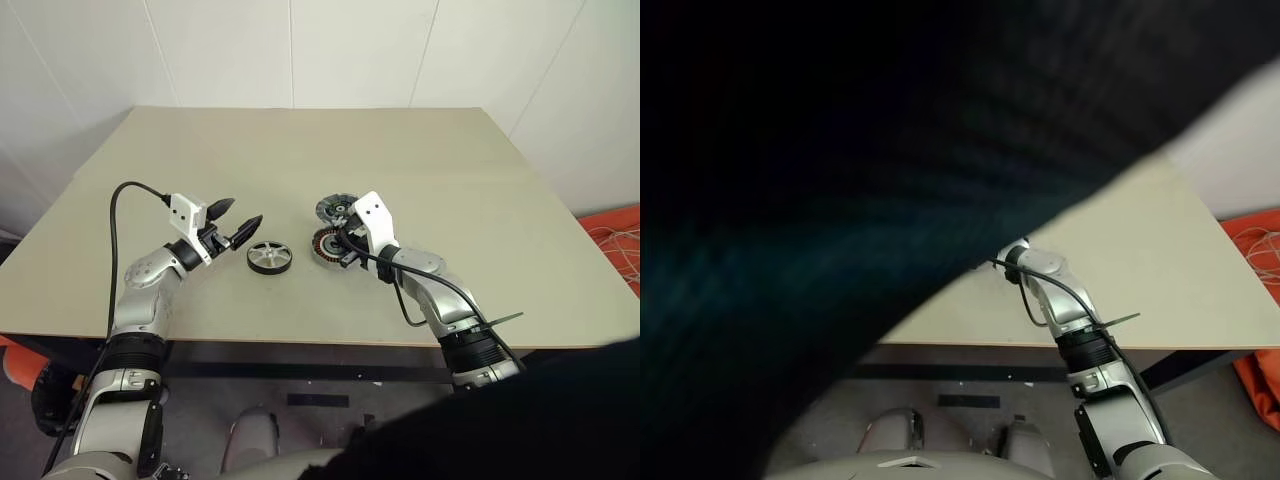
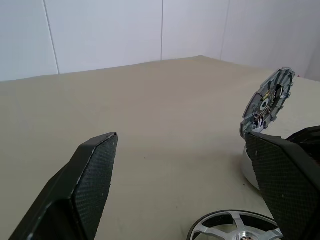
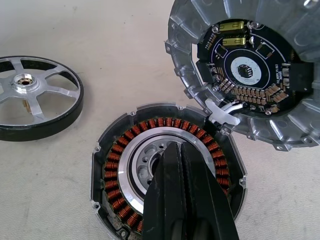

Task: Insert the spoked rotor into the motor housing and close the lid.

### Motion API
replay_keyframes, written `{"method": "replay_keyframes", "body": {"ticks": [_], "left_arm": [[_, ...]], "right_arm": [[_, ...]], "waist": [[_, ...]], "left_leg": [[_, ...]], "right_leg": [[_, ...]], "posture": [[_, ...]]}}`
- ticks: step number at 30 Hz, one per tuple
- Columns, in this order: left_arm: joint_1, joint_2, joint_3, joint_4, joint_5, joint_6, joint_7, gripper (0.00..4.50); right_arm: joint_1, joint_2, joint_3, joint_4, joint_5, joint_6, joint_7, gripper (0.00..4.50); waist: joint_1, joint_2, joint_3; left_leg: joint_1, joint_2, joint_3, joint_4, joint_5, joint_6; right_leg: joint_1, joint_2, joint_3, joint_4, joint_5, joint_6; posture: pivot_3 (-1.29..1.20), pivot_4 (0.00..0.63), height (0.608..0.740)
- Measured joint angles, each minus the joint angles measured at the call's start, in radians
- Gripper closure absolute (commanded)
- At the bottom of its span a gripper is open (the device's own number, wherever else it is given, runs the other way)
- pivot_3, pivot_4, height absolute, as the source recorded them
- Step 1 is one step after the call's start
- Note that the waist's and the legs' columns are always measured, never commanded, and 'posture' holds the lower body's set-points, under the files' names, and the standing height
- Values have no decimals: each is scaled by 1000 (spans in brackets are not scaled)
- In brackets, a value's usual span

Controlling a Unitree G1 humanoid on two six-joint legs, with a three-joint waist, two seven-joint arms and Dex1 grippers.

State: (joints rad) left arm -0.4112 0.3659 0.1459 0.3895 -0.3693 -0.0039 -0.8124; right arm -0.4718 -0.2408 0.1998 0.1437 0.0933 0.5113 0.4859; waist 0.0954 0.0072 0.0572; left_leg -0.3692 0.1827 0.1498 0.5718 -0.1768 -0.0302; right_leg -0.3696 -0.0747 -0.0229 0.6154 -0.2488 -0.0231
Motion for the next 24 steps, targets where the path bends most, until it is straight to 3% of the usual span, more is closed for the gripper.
{"method": "replay_keyframes", "body": {"ticks": [24], "left_arm": [[1, 21, 9, -1, 0, 2, 11, 191]], "right_arm": [[69, 45, -32, -42, -7, 33, -96, 4474]], "waist": [[1, -1, -1]], "left_leg": [[2, 0, 0, 0, 1, -1]], "right_leg": [[1, 0, 0, 1, 0, 0]], "posture": [[0, 0, 740]]}}
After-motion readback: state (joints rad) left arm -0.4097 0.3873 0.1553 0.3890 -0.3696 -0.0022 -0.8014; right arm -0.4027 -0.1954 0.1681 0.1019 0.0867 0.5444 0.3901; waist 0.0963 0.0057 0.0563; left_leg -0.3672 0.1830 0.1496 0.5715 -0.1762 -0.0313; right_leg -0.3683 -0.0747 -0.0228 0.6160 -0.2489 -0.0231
